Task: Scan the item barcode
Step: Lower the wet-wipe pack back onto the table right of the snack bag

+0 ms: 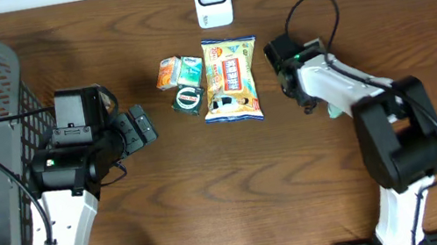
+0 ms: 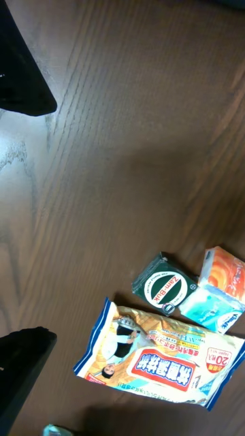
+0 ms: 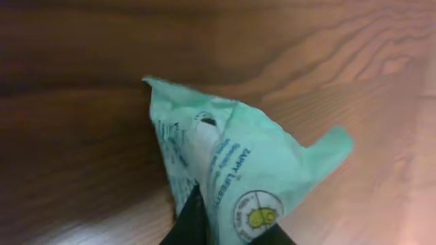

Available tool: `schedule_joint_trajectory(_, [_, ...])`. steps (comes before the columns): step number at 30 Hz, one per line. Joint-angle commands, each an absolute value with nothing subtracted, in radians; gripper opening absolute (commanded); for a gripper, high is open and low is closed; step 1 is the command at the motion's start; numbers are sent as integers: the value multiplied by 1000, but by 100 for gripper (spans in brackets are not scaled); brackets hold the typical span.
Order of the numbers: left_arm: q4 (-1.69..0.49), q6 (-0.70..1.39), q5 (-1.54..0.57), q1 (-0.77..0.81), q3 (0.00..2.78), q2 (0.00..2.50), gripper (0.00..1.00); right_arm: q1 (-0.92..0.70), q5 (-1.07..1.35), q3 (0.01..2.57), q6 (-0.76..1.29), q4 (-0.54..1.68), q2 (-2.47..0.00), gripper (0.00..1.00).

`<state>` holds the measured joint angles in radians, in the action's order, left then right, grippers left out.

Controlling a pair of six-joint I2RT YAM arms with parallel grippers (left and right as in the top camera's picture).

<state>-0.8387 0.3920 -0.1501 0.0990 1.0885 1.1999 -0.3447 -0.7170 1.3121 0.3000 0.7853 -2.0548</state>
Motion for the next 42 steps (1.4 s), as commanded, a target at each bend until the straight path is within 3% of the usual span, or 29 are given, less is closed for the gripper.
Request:
schedule_joint_trajectory(1, [-841,389,-138,93,1097,1202,98,-372,-743,1313,299,802,-2074,15])
schedule_joint_trajectory(3, [-841,389,-138,93,1097,1202,98,-392,-742,1322,299,818,-2070,30])
schedule_joint_trajectory(7, [-841,389,-138,93,1097,1202,98,-448,-736,1361,299,867,-2070,38])
schedule_joint_trajectory(10, [-841,389,-138,93,1097,1202,97,-493,-670,1404,299,895,-2070,54])
schedule_joint_trajectory(16, [-841,389,-137,93,1097,1202,98,-562,-445,1547,298,939,-2070,45])
schedule_joint_trajectory(25, [-841,389,-137,93,1097,1202,98,-514,-373,1799,238,1114,-2070,54])
schedule_joint_trajectory(33, [-841,389,-138,93,1097,1202,98,-434,-264,1802,179,1143,-2070,61])
schedule_joint_trajectory(38, [-841,389,-138,93,1097,1202,98,-381,-81,1764,83,1142,-2074,46])
schedule_joint_trajectory(42, [-841,389,-137,93,1097,1202,98,-349,21,1689,49,1110,-2074,46])
